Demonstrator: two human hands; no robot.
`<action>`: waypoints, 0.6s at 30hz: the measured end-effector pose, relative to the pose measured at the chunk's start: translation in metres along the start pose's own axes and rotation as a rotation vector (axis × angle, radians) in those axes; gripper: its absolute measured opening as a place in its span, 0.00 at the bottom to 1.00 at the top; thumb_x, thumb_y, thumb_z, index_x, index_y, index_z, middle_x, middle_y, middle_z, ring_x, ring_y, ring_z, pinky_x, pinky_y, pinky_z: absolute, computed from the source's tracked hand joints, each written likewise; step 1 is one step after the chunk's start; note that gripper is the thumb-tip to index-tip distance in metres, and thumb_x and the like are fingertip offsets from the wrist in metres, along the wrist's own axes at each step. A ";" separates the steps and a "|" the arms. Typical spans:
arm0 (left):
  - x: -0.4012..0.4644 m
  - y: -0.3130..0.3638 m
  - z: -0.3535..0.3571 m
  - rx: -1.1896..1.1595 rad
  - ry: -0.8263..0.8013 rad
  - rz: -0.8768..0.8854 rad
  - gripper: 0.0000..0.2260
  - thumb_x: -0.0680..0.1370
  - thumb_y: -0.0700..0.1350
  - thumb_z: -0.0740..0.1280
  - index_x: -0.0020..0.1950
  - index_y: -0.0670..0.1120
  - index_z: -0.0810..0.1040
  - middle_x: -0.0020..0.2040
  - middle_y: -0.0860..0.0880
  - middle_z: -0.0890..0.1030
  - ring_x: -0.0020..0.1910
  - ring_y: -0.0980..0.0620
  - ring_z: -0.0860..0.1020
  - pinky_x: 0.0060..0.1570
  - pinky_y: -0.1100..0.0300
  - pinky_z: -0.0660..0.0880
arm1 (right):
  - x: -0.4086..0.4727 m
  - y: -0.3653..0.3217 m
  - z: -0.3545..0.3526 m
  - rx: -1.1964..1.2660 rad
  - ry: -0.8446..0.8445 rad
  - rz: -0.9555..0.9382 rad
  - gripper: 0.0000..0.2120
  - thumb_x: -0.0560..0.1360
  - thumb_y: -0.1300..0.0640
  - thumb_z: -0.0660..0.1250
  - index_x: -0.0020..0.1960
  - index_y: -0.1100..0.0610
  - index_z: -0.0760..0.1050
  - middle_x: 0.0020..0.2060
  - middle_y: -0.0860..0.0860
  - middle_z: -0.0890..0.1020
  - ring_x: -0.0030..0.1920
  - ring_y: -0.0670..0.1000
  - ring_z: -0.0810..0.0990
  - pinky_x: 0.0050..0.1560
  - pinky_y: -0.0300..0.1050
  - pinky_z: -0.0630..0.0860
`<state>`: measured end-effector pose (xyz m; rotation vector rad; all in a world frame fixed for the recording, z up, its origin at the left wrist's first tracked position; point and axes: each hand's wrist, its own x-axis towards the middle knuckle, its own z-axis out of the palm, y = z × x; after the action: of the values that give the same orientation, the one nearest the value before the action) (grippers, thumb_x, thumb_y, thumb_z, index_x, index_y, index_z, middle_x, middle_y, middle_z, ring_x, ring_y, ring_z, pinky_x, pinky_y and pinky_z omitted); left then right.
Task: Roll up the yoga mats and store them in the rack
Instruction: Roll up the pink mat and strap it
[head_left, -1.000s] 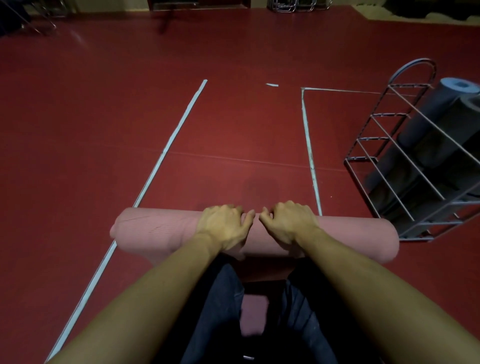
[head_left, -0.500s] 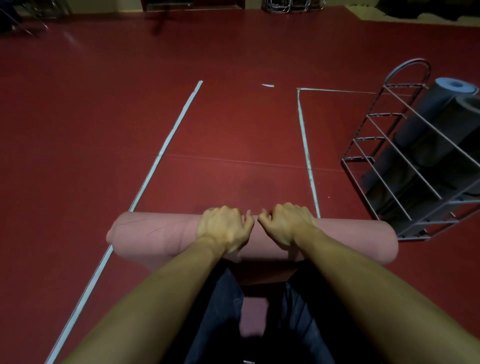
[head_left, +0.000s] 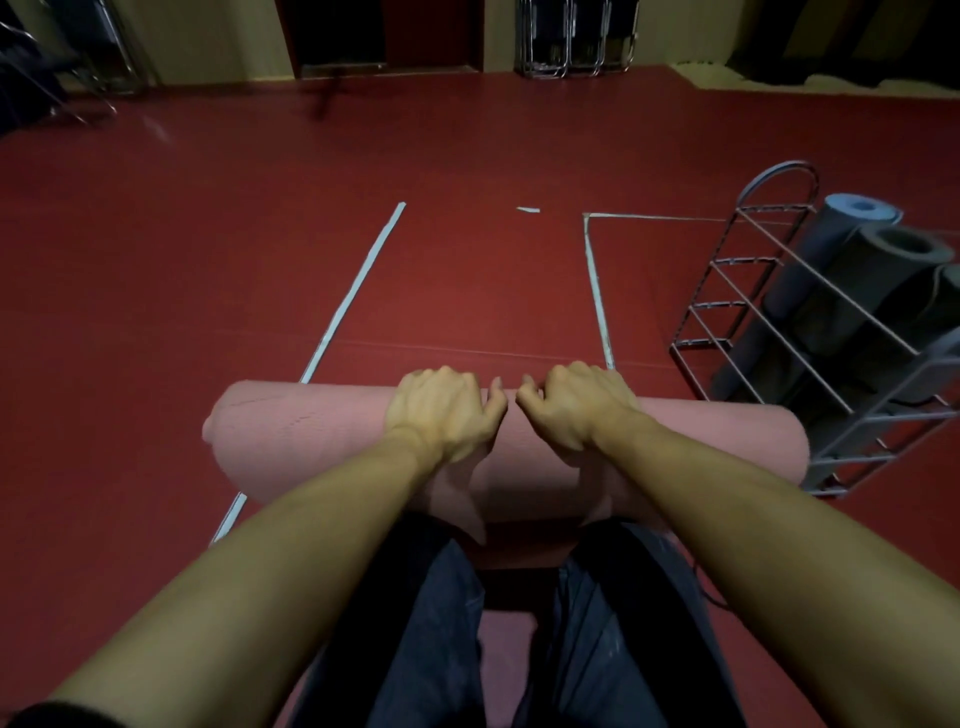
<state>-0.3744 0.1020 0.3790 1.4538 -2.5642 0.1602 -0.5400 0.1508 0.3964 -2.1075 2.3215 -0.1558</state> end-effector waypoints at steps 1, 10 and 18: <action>0.000 0.000 -0.010 0.001 0.022 -0.002 0.28 0.83 0.60 0.50 0.48 0.45 0.83 0.49 0.40 0.85 0.51 0.36 0.82 0.47 0.49 0.70 | -0.002 -0.001 -0.010 -0.006 0.025 -0.008 0.32 0.81 0.39 0.48 0.53 0.59 0.83 0.54 0.64 0.83 0.55 0.65 0.81 0.55 0.55 0.73; -0.011 0.006 -0.100 0.036 0.180 0.009 0.27 0.83 0.60 0.51 0.50 0.44 0.83 0.50 0.39 0.84 0.52 0.36 0.82 0.46 0.50 0.68 | -0.026 -0.014 -0.095 -0.033 0.172 -0.029 0.32 0.81 0.38 0.48 0.50 0.59 0.82 0.54 0.64 0.83 0.55 0.66 0.81 0.53 0.55 0.72; -0.047 0.026 -0.147 0.050 0.140 0.034 0.27 0.83 0.61 0.51 0.50 0.44 0.83 0.52 0.38 0.84 0.53 0.36 0.82 0.46 0.50 0.68 | -0.071 -0.013 -0.124 -0.025 0.144 0.021 0.34 0.81 0.36 0.46 0.53 0.58 0.83 0.55 0.64 0.83 0.56 0.66 0.81 0.54 0.56 0.72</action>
<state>-0.3571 0.1816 0.5122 1.3644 -2.4896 0.3222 -0.5286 0.2294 0.5160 -2.1503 2.4351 -0.2890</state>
